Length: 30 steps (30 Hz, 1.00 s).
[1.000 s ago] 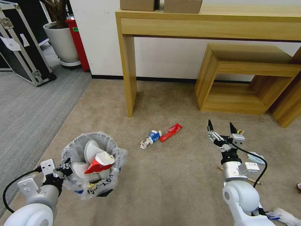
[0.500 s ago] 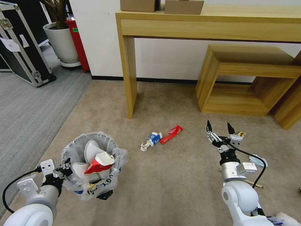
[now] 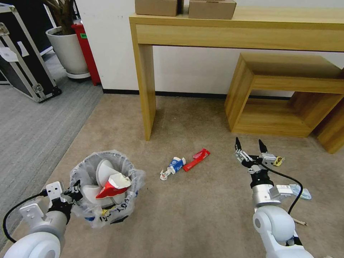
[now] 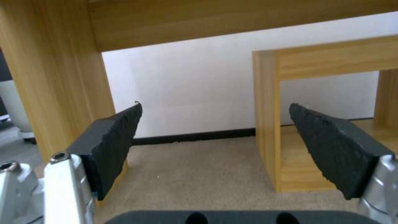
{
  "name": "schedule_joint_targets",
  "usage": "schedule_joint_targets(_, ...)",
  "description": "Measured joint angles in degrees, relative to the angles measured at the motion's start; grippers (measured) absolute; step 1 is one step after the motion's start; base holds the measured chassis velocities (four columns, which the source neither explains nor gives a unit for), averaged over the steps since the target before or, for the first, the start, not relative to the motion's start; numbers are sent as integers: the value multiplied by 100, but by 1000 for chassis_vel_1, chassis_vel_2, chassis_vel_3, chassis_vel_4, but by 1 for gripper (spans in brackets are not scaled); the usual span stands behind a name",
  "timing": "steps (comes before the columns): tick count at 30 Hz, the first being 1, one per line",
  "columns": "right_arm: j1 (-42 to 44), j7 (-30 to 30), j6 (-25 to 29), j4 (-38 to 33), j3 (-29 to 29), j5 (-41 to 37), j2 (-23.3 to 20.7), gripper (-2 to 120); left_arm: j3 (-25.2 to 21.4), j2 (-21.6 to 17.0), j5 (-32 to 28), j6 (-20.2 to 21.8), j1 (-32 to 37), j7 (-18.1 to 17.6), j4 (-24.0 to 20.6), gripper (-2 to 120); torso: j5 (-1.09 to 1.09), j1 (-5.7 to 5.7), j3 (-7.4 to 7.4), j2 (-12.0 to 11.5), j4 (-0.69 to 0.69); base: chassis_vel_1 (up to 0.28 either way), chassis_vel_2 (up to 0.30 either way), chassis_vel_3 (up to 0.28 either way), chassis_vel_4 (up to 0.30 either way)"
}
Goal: Pick up the trash bin and place the garbage on the floor into it.
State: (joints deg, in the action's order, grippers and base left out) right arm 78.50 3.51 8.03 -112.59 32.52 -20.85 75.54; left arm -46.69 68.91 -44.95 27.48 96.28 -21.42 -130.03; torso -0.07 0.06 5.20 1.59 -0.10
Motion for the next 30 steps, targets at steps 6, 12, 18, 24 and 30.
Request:
schedule_joint_targets(6, -11, -10, -3, 13, -1, 7, -1, 90, -4, -8, -5, 0, -2, 0, 5, 1, 0, 0, 0, 0, 0, -83, 89, 91, -79)
schedule_joint_targets(12, -17, -21, -4, 23, -7, 30, 8, 89, -2, -6, -5, 0, 3, 0, 7, 1, 0, 0, 0, 0, 0, -89, 72, 77, -76)
schedule_joint_targets(18, -17, -27, -5, 23, -10, 50, 11, 88, -2, -4, -4, 0, 17, 0, -7, 1, 0, 0, 0, 0, 0, -72, 72, 58, -72)
schedule_joint_targets(24, -30, -46, -25, 21, -6, 93, 11, 87, -17, -13, -6, 7, 31, -3, -35, 1, 0, 0, 0, 1, 0, -80, 83, 66, -83)
schedule_joint_targets(30, -26, -50, -25, 27, -6, 117, 9, 87, -10, -1, -4, 14, 34, -5, -35, 1, 0, 0, 0, 1, 0, -85, 84, 89, -97)
